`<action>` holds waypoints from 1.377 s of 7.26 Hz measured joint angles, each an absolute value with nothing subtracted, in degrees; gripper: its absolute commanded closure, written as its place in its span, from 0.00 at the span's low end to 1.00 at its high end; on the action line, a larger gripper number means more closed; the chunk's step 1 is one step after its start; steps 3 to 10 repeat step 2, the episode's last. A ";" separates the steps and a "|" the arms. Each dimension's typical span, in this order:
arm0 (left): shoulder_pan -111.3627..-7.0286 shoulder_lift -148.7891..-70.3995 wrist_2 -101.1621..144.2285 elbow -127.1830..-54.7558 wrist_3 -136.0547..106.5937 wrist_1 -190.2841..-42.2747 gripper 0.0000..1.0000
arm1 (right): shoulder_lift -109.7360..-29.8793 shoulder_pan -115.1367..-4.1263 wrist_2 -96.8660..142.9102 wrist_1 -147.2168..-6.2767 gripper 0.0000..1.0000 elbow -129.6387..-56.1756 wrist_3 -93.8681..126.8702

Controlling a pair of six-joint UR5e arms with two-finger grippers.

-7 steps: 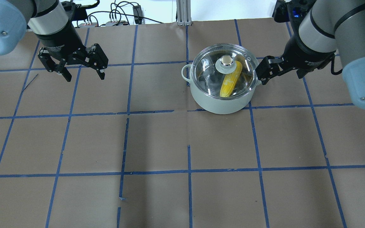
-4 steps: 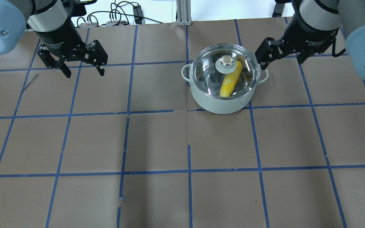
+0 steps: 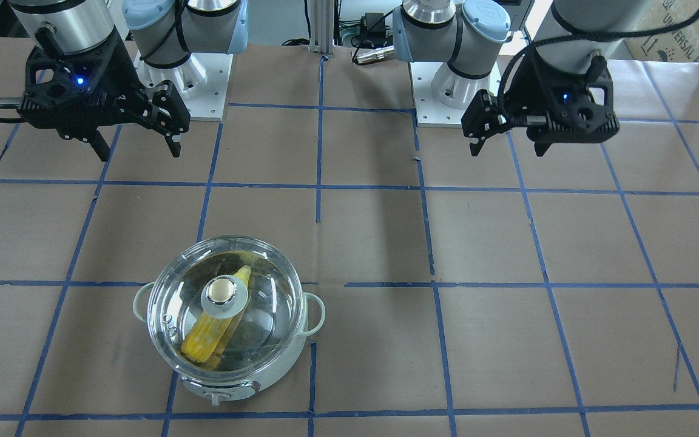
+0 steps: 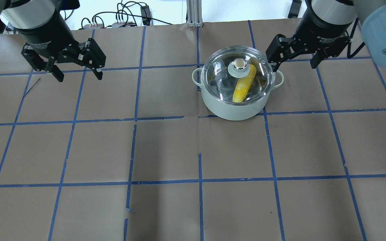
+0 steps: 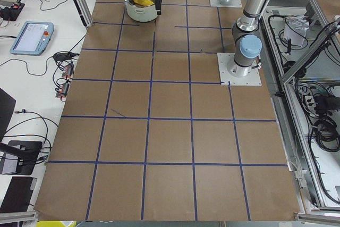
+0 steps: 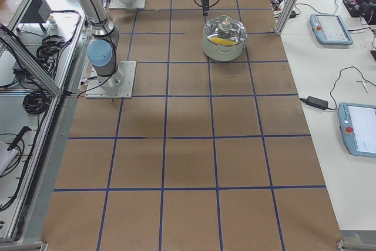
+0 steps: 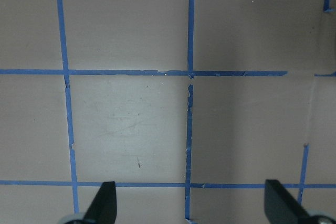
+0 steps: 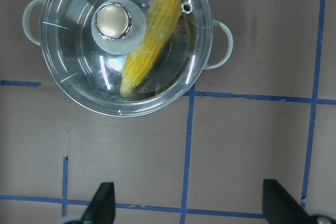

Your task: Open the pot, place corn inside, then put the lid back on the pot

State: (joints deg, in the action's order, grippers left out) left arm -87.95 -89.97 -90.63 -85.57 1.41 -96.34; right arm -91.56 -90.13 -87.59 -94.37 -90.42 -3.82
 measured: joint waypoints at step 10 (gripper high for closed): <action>-87.72 -88.38 -90.53 -88.02 1.82 -94.48 0.00 | -91.62 -90.15 -86.66 -94.37 0.00 -91.03 -3.86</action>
